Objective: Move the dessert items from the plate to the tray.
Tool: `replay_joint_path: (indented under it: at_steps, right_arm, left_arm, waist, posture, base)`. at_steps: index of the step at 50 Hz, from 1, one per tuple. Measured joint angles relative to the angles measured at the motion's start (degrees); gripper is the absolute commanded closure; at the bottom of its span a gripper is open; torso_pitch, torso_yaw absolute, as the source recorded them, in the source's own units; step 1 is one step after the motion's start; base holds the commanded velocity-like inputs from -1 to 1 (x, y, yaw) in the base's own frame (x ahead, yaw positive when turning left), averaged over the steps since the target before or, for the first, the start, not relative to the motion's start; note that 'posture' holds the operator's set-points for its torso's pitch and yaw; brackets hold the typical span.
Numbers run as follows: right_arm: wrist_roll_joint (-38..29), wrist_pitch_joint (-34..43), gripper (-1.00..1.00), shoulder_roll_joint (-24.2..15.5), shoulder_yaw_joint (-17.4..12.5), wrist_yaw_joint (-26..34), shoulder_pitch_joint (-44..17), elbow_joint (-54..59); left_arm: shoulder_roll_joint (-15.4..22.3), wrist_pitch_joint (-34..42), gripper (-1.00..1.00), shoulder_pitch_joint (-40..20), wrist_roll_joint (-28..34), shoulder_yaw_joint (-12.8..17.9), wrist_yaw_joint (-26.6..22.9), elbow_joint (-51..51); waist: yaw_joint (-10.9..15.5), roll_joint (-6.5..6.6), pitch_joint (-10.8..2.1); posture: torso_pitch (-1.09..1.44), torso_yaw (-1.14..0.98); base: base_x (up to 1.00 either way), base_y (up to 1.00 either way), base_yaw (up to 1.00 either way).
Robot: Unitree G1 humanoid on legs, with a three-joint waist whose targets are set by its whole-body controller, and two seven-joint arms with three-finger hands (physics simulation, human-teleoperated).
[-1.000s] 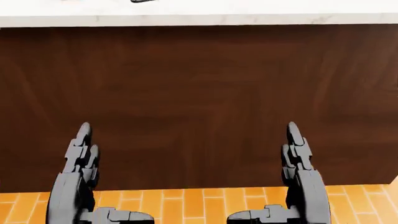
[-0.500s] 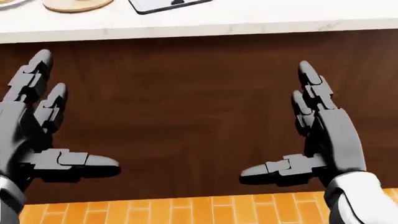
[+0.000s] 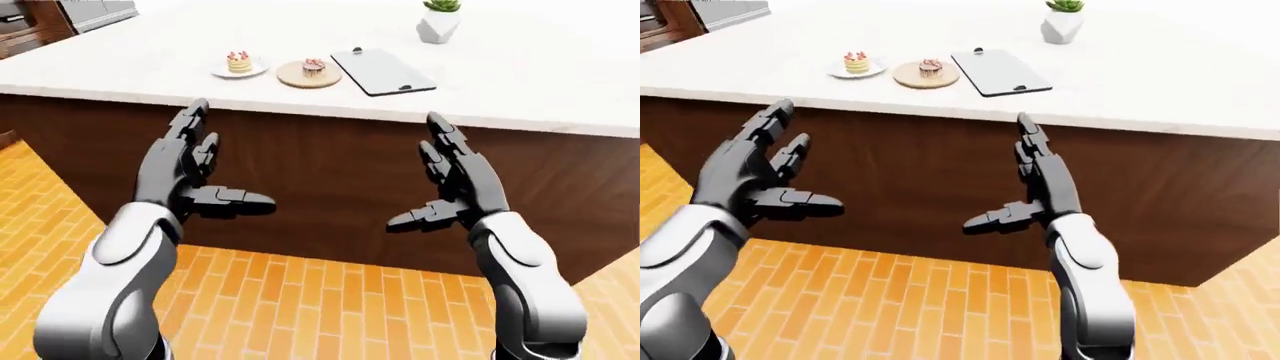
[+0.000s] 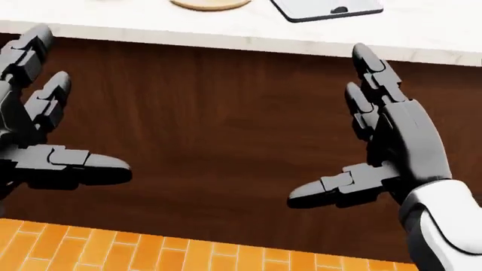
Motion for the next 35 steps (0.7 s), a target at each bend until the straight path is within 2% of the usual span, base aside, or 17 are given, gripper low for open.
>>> replay_joint_path:
  at_steps: [2,4,5,7,8,9,11,12,16,18,19,21,25,30,32,34,35]
  right_arm:
    - [0.78,0.99,-1.0,-0.41,0.27,0.28,-1.02,-0.4]
    - [1.48,1.59,-1.0,-0.94,0.47,0.41,-2.36,-1.11]
    - [1.63,1.98,-1.0,-1.35,-0.07,0.33,-2.48,-1.61]
    - [1.65,3.8,-1.0,-2.31,-1.67,-0.09,-2.83,-1.88]
    - [1.51,4.72,-1.0,-2.55,-2.38,-0.43,-3.0,-2.04]
    - [1.41,5.6,-1.0,-2.89,-2.95,-0.73,-3.13,-2.39]
    - [1.44,6.85,-1.0,-3.66,-3.69,-1.16,-4.17,-3.47]
    - [1.54,6.98,-1.0,-4.03,-3.96,-1.28,-4.74,-4.28]
    - [2.24,6.56,-1.0,-4.97,-4.28,-1.19,-6.08,-6.01]
    - [2.57,7.17,-1.0,-5.43,-4.08,-1.06,-7.07,-5.68]
    - [2.71,7.41,-1.0,-5.03,-3.79,-1.01,-7.08,-5.58]
    - [3.24,8.73,-1.0,-4.91,-2.61,-0.64,-6.69,-5.01]
    - [3.86,10.61,-1.0,-5.49,-2.79,-0.25,-7.72,-4.7]
    - [4.06,9.89,-1.0,-6.12,-3.57,-0.39,-8.52,-6.58]
    - [4.11,9.68,-1.0,-6.23,-3.51,-0.32,-8.55,-6.73]
    - [3.92,9.86,-1.0,-6.58,-3.5,-0.34,-8.38,-6.85]
    - [3.57,10.28,-1.0,-6.71,-3.27,-0.36,-8.06,-7.07]
  left_arm:
    - [0.6,0.83,-1.0,-0.94,0.29,0.82,0.41,-0.06]
    - [1.24,1.58,-1.0,-2.28,0.77,1.75,1.0,-0.19]
    - [1.22,2.05,-1.0,-3.15,0.79,1.47,1.18,-0.03]
    - [1.23,3.61,-1.0,-4.58,0.33,-0.02,1.15,0.75]
    - [1.41,4.36,-1.0,-5.31,-0.08,-0.68,0.96,1.02]
    - [1.51,5.16,-1.0,-6.08,-0.54,-1.12,0.75,0.96]
    - [1.82,6.31,-1.0,-7.55,-1.28,-1.13,0.46,-0.09]
    - [2.01,6.43,-1.0,-8.25,-1.48,-0.97,0.38,-0.61]
    - [2.71,5.97,-1.0,-9.66,-1.57,-0.4,0.27,-1.59]
    - [3.1,6.14,-1.0,-10.16,-1.46,-0.15,0.22,-0.99]
    - [3.38,6.33,-1.0,-10.05,-1.39,0.16,0.22,-0.56]
    - [3.59,7.55,-1.0,-9.42,-1.1,0.89,0.39,-0.02]
    - [3.88,8.76,-1.0,-10.43,-0.91,0.97,0.58,0.4]
    - [4.02,9.02,-1.0,-11.31,-1.19,1.01,0.72,-0.49]
    - [4.18,9.23,-1.0,-11.88,-1.29,0.96,0.75,-0.76]
    - [4.2,9.74,-1.0,-12.18,-1.89,1.14,0.36,-1.32]
    - [4.55,10.08,-1.0,-12.07,-2.48,1.44,-0.16,-1.47]
  waist:
    - [-0.28,-1.24,0.65]
    - [0.35,-3.66,1.5]
    - [0.34,-4.21,1.8]
    - [-1.3,-1.21,2.95]
    - [-2.17,-0.79,3.28]
    - [-2.79,-1.09,3.07]
    - [-3.48,-1.47,1.88]
    - [-3.74,-1.15,1.48]
    - [-4.65,1.66,1.48]
    - [-4.28,4.38,0.94]
    - [-3.66,4.5,1.18]
    - [-3.0,3.83,1.87]
    - [-1.59,1.19,1.14]
    - [0.0,-1.28,0.08]
    - [0.41,-2.78,-0.14]
    - [-0.91,-2.87,1.06]
    - [-1.19,-3.83,1.39]
  posture:
    - [0.0,0.0]
    - [0.0,0.0]
    - [0.0,0.0]
    - [0.0,0.0]
    - [0.0,0.0]
    - [0.0,0.0]
    - [0.0,0.0]
    - [0.0,0.0]
    - [0.0,0.0]
    - [0.0,0.0]
    - [0.0,0.0]
    - [0.0,0.0]
    - [0.0,0.0]
    - [0.0,0.0]
    - [0.0,0.0]
    - [0.0,0.0]
    - [0.0,0.0]
  base:
    - [0.0,0.79,0.0]
    - [0.09,0.44,0.0]
    - [0.35,0.23,0.0]
    - [0.44,0.23,0.0]
    - [0.51,0.23,0.0]
    - [0.53,0.23,0.0]
    - [0.55,0.23,0.0]
    - [0.56,0.23,0.0]
    - [0.56,0.22,0.0]
    - [0.57,0.23,0.0]
    - [0.58,0.23,0.0]
    - [0.57,0.22,0.0]
    - [0.57,0.17,0.0]
    - [0.67,0.07,0.0]
    - [0.77,0.07,0.0]
    - [0.0,0.27,0.0]
    - [0.0,0.33,0.0]
